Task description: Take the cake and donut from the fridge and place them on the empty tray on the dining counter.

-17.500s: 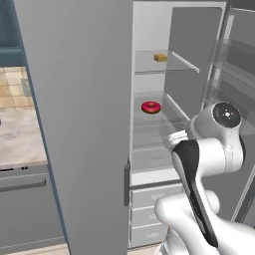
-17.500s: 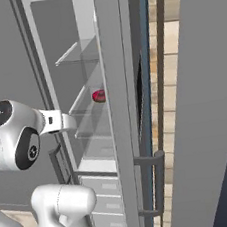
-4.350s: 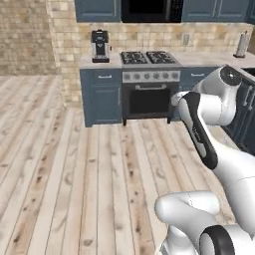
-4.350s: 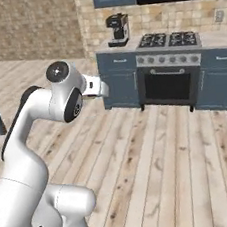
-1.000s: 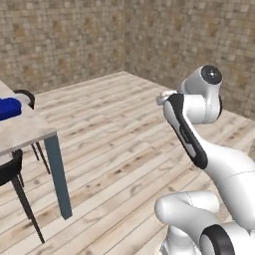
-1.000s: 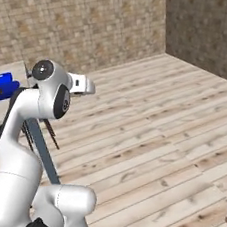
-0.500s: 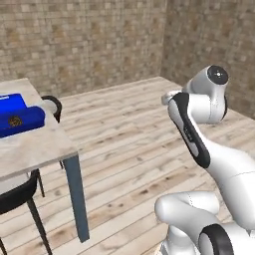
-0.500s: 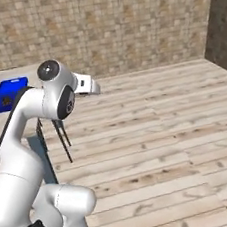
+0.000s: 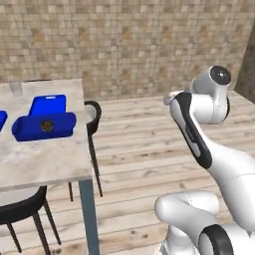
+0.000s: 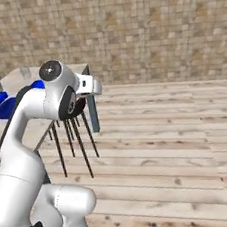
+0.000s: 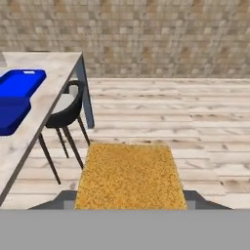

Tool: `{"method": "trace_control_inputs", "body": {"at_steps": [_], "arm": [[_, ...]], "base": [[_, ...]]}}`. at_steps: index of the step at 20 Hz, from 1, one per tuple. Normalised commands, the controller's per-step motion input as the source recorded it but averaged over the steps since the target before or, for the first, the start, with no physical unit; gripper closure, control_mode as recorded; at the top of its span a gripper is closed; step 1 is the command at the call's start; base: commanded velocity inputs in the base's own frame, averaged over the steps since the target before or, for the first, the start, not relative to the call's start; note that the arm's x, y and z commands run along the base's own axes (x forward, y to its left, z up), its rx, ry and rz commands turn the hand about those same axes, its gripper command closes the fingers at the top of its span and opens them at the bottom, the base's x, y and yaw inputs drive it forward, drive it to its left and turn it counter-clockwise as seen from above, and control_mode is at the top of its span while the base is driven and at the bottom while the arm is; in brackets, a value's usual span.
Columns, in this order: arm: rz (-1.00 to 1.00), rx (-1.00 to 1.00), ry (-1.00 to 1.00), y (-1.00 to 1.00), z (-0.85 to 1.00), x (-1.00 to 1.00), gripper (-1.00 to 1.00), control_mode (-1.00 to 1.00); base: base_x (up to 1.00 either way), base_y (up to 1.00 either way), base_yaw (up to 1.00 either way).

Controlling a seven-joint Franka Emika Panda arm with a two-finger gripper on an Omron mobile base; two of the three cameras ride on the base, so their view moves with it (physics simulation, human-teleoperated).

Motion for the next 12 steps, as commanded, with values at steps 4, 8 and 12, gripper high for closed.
{"method": "trace_control_inputs", "body": {"at_steps": [4, 8, 12], "arm": [[0.0, 0.0, 0.0, 0.0, 0.0, 0.0, 1.0, 1.0], [0.0, 0.0, 0.0, 0.0, 0.0, 0.0, 1.0, 1.0], [0.0, 0.0, 0.0, 0.0, 0.0, 0.0, 1.0, 1.0]], "base": [[1.0, -0.99, 0.44], [1.0, -1.0, 0.42], [0.99, -0.78, 0.55]]}}
